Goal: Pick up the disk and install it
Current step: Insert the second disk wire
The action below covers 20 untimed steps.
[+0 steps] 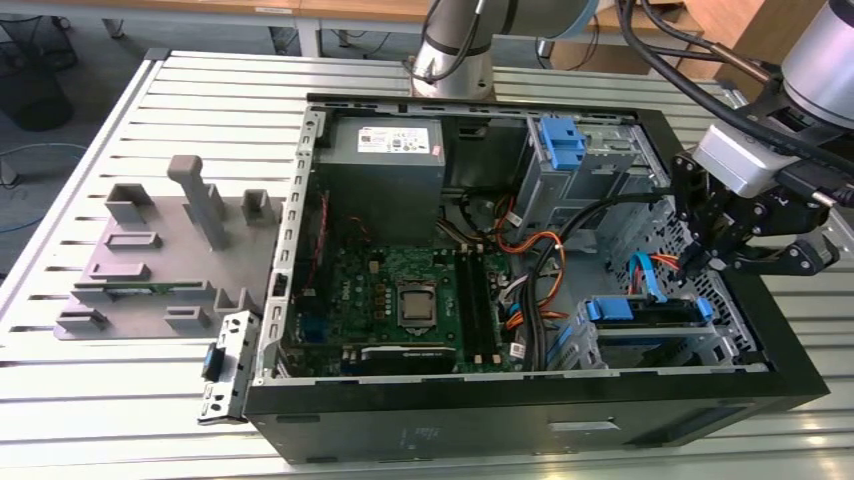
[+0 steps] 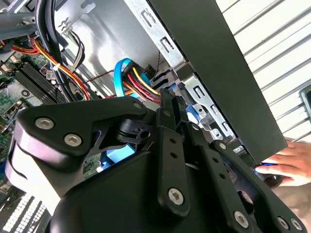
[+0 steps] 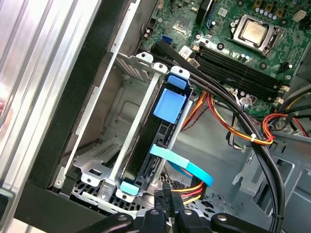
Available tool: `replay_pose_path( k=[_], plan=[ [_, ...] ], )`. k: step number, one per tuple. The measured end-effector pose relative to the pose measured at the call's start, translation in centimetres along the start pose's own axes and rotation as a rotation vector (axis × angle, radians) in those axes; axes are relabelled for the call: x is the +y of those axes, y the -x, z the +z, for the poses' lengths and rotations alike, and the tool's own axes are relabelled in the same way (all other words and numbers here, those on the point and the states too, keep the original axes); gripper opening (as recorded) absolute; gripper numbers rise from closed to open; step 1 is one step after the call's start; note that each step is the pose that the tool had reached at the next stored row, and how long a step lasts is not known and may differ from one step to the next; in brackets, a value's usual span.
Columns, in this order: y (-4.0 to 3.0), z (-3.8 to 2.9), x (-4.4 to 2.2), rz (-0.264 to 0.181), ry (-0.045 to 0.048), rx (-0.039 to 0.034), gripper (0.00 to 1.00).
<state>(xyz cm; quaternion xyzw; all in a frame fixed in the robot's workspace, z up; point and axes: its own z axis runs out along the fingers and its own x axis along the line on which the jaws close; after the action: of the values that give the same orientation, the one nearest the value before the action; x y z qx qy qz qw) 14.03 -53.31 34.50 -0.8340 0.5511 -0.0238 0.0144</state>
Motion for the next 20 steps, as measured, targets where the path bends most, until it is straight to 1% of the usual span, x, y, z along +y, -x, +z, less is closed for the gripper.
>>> replay_pose_path(
  k=[1,3,11,13,15,20],
  plan=[
    [-0.01,0.00,0.00,0.004,0.0002,0.0003,0.16],
    [-0.01,-0.01,0.01,0.028,0.0008,0.0016,0.16],
    [-0.02,0.10,0.01,0.167,0.0040,0.0084,0.16],
    [-0.01,0.12,0.02,0.196,0.0047,0.0099,0.16],
    [0.01,0.12,0.08,0.205,0.0049,0.0102,0.16],
    [0.06,0.12,0.18,0.206,0.0049,0.0103,0.16]
  ],
)
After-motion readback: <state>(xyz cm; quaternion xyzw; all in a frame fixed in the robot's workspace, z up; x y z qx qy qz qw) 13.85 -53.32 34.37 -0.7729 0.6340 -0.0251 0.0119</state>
